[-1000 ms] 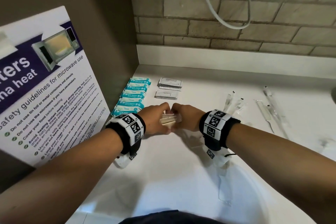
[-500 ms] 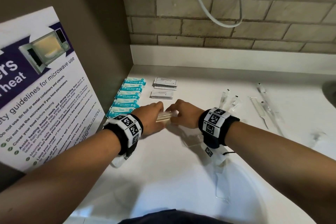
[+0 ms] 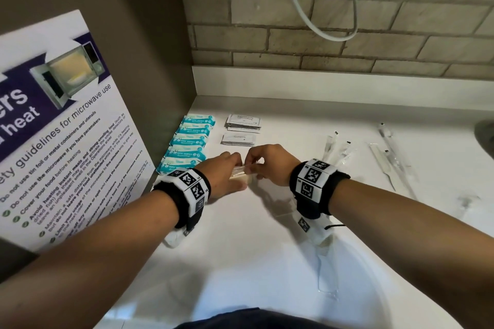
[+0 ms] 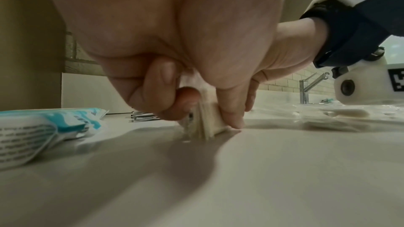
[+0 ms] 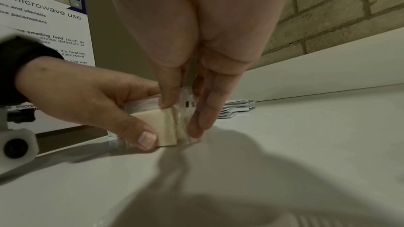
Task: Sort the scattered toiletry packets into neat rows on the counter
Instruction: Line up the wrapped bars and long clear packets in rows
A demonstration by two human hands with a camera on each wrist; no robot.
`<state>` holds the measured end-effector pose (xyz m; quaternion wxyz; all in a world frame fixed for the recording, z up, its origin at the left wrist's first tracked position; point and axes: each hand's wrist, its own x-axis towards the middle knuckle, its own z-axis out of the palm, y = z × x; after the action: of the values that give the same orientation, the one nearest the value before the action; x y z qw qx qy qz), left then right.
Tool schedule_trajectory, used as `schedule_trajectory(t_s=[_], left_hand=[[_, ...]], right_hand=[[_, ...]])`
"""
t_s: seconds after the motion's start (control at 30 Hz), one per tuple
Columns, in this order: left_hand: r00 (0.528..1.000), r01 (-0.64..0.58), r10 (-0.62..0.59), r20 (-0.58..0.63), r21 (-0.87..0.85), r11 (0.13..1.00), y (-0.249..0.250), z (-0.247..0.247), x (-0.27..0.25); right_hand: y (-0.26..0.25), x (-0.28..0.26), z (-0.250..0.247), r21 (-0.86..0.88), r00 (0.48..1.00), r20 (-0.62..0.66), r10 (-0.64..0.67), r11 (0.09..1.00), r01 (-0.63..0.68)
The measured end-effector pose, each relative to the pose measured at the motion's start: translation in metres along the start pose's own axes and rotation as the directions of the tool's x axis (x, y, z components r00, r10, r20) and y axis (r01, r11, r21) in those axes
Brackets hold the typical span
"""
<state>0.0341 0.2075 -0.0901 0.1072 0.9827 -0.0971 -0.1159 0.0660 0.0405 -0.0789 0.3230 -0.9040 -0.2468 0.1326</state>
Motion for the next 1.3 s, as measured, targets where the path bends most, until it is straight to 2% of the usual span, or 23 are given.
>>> schedule_trajectory(t_s=[0.27, 0.4, 0.53, 0.63, 0.7, 0.93, 1.13, 1.3], left_hand=[[0.999, -0.005, 0.001, -0.043, -0.097, 0.995, -0.004, 0.0, 0.004], [1.0, -0.002, 0.001, -0.01, -0.096, 0.995, -0.006, -0.003, 0.005], [1.0, -0.021, 0.021, -0.003, -0.136, 0.99, -0.007, -0.002, 0.003], [0.999, -0.036, 0.035, -0.006, -0.142, 0.989, -0.005, -0.003, 0.003], [0.999, -0.035, 0.034, -0.015, -0.125, 0.992, -0.002, -0.004, 0.003], [0.999, 0.047, -0.043, 0.025, -0.164, 0.985, -0.003, -0.01, 0.0], [0.999, 0.04, -0.039, 0.011, -0.211, 0.977, -0.003, -0.011, -0.001], [0.999, 0.044, -0.039, 0.025, -0.267, 0.963, -0.009, -0.015, 0.002]], right_hand=[[0.0, 0.004, 0.001, -0.017, 1.0, -0.021, -0.004, 1.0, 0.004], [0.0, 0.003, 0.0, -0.021, 1.0, -0.001, -0.004, 1.0, 0.004], [-0.003, 0.0, -0.004, -0.198, 0.997, 0.071, 0.033, 0.98, -0.018], [-0.009, 0.0, -0.002, -0.355, 0.982, 0.162, 0.097, 0.934, -0.034], [-0.012, 0.002, 0.0, -0.425, 0.979, 0.179, 0.098, 0.905, -0.013], [-0.013, 0.003, 0.001, -0.411, 0.984, 0.152, 0.088, 0.912, -0.018], [-0.012, 0.003, 0.002, -0.396, 0.987, 0.146, 0.073, 0.918, -0.009], [-0.006, 0.008, -0.001, -0.328, 0.984, 0.138, 0.115, 0.942, -0.065]])
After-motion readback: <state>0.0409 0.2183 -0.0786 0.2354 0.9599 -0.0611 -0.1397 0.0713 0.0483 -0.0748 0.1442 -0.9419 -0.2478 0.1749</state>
